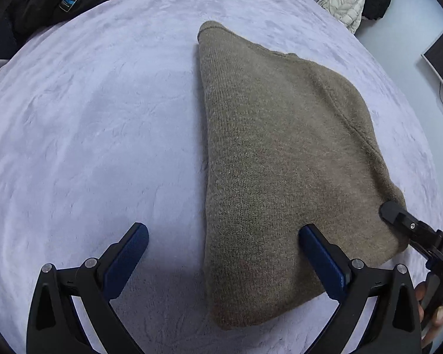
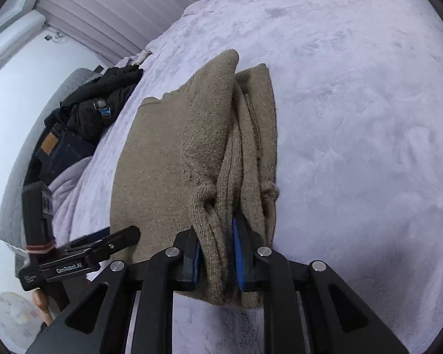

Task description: Fold small clothes

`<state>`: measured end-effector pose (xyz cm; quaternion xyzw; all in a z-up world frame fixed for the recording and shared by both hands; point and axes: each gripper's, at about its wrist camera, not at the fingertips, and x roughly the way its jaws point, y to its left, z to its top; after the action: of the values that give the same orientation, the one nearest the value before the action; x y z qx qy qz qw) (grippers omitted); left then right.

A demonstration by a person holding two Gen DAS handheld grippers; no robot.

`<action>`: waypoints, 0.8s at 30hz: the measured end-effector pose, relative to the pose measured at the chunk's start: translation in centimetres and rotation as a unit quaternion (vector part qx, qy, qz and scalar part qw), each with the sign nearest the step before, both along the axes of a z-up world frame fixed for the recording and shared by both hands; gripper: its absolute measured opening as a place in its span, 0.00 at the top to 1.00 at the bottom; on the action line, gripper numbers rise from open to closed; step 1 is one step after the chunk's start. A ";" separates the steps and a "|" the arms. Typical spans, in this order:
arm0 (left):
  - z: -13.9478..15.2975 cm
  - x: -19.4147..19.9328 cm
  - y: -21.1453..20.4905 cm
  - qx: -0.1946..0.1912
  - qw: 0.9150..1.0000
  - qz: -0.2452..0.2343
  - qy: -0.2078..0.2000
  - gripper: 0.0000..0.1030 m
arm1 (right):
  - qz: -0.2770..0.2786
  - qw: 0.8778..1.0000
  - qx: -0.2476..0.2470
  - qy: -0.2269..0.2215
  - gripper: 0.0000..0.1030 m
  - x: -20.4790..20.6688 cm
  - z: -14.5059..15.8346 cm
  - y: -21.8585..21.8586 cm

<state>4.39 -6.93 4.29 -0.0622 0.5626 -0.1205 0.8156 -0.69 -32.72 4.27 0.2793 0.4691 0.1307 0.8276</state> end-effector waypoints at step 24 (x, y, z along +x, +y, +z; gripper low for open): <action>1.1 1.4 -1.7 -0.008 1.000 -0.001 -0.014 0.00 | 0.033 0.992 -0.120 -0.030 0.59 3.8 2.4 0.0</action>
<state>5.83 -8.61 5.42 -0.0667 0.5501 -0.1269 0.8227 3.08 -32.69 6.67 0.1586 0.4655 0.1086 0.8639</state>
